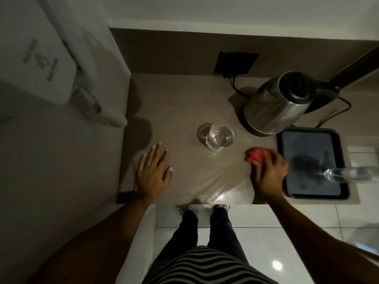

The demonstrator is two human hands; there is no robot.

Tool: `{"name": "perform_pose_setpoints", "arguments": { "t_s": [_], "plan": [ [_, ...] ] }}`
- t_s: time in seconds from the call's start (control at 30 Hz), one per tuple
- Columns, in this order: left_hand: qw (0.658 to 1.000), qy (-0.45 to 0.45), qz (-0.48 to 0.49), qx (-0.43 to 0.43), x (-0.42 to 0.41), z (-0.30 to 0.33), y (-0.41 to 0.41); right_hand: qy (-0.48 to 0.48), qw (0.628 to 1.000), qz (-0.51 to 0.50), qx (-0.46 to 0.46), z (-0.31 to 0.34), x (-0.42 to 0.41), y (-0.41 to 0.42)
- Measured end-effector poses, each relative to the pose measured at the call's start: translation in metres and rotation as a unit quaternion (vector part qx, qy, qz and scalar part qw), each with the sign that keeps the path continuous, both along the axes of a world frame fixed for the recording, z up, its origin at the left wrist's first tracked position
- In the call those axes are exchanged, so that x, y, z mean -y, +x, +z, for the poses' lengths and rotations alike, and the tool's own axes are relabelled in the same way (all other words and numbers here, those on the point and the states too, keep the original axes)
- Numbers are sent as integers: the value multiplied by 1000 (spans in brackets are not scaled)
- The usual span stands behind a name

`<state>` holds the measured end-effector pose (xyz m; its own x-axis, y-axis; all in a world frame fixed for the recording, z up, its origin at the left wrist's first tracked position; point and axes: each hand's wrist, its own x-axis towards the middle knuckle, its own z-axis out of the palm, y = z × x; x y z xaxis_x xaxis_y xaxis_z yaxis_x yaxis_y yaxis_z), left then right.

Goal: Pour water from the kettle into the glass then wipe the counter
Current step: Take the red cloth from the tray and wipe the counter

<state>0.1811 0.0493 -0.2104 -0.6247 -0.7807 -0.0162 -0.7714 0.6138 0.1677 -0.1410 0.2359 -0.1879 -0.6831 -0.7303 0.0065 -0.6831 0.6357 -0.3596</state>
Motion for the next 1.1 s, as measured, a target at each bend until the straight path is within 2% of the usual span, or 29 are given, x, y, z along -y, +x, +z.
{"name": "perform_pose_setpoints", "arguments": {
  "t_s": [0.07, 0.1, 0.13, 0.2, 0.27, 0.33, 0.4, 0.47, 0.5, 0.53, 0.6, 0.63, 0.73, 0.77, 0.8, 0.83, 0.9, 0.93, 1.0, 1.07, 1.1],
  "plan": [
    [1000, -4, 0, -7, -1, -1, -1, 11, 980, -196, -16, -6, 14, 27],
    [1000, -10, 0, -11, -1, -2, 0, 7, 969, -245, -10, -4, 26, 51],
    [1000, -15, -1, -16, -1, -4, -1, 0, 968, -251, 5, -3, 35, 76],
    [1000, -19, -3, -24, 0, -8, 0, 4, 988, -152, 29, -4, 44, 128],
    [999, -19, -2, -25, 1, -11, 1, 35, 998, 32, 30, -8, 34, 177],
    [1000, -17, -2, -17, 2, -14, 2, 40, 973, 224, 38, -6, 17, 193],
    [1000, -14, -4, -7, 3, -17, 4, -4, 921, 386, 47, -3, 11, 161],
    [1000, -11, -4, -5, 3, -18, 5, -14, 883, 469, 9, 2, 8, 111],
    [1000, -9, -4, -7, 3, -19, 6, -17, 892, 451, -4, 4, 8, 85],
    [1000, -8, -4, -8, 3, -20, 6, -20, 921, 389, -8, 5, 9, 59],
    [1000, -5, -7, -8, 4, -20, 6, -15, 984, 180, -9, 5, 13, 25],
    [1000, -5, -10, -9, 3, -20, 5, -7, 998, 64, -12, 3, 18, 19],
    [1000, 0, -17, -6, 4, -18, 5, -2, 980, -196, 16, 5, 46, 49],
    [1000, 0, -18, -3, 3, -17, 5, -3, 972, -233, 28, 8, 55, 70],
    [1000, 0, -17, 0, 3, -16, 5, -3, 974, -221, 40, 8, 60, 95],
    [1000, 0, -17, 1, 3, -15, 4, 6, 986, -161, 52, 6, 62, 121],
    [1000, 0, -17, -2, 3, -13, 3, 32, 995, 68, 65, 1, 51, 160],
    [1000, 2, -16, -3, 2, -13, 4, 40, 976, 206, 60, -1, 40, 165],
    [1000, 6, -13, -6, 2, -12, 4, 31, 903, 425, 49, 3, 29, 130],
    [1000, 9, -7, -7, 2, -10, 3, 11, 854, 518, 31, 13, 27, 76],
    [1000, 9, -7, -8, 2, -10, 3, 10, 856, 516, 23, 18, 26, 48]
  ]
}}
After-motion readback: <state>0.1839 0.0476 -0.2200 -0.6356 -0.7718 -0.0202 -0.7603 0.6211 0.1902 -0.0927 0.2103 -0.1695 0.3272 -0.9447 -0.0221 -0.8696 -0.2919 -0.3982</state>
